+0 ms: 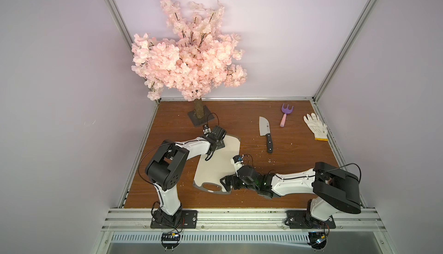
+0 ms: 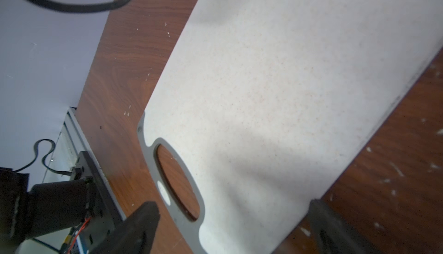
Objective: Align the knife with the edge of the cutting board
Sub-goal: Adjust the work surface at the center of the board.
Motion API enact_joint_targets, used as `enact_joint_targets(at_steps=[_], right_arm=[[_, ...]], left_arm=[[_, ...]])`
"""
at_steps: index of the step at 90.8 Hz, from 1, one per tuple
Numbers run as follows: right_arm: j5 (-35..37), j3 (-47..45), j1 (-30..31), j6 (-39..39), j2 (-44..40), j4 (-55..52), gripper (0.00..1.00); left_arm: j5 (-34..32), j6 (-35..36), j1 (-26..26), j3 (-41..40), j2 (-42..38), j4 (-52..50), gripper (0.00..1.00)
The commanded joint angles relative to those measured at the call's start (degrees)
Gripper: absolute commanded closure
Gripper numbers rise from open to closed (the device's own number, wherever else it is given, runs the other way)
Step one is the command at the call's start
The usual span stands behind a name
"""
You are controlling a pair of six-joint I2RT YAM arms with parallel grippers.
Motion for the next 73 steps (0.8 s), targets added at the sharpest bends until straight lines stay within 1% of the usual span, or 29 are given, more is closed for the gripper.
enact_joint_targets(at_steps=[1, 16, 24, 32, 46, 53, 61, 73], right_arm=[[-7.34, -0.59, 1.1, 3.01, 1.92, 6.34, 0.01], [-8.11, 0.05, 1.41, 3.78, 3.22, 9.16, 0.01], [-6.76, -0.48, 1.38, 3.88, 2.0, 9.23, 0.01], [-4.82, -1.22, 1.34, 3.36, -0.91, 7.09, 0.01], [-2.01, -1.63, 0.43, 1.52, -6.8, 1.09, 0.01], [-1.66, -2.36, -0.99, 0.74, -10.03, -1.14, 0.01], [-1.46, -3.13, -3.55, -0.55, -13.87, -4.12, 0.01], [-3.2, -1.85, -10.17, -5.17, -18.01, -10.71, 0.01]], left_arm=[[15.02, -0.4, -4.82, 2.21, 4.14, -1.4, 0.0], [15.89, 0.57, -6.55, 7.29, 7.27, -3.04, 0.0], [15.15, 1.1, -6.5, 8.88, 7.64, -4.2, 0.0], [14.19, 2.21, -6.19, 10.39, 6.25, -5.91, 0.0], [13.53, 3.2, -4.61, 11.4, -0.47, -7.94, 0.0], [13.3, 3.52, -3.5, 11.08, -5.01, -9.13, 0.0], [13.32, 3.63, -2.08, 9.44, -9.84, -9.75, 0.0], [12.48, 1.1, -0.55, 4.28, -18.19, -10.52, 0.0]])
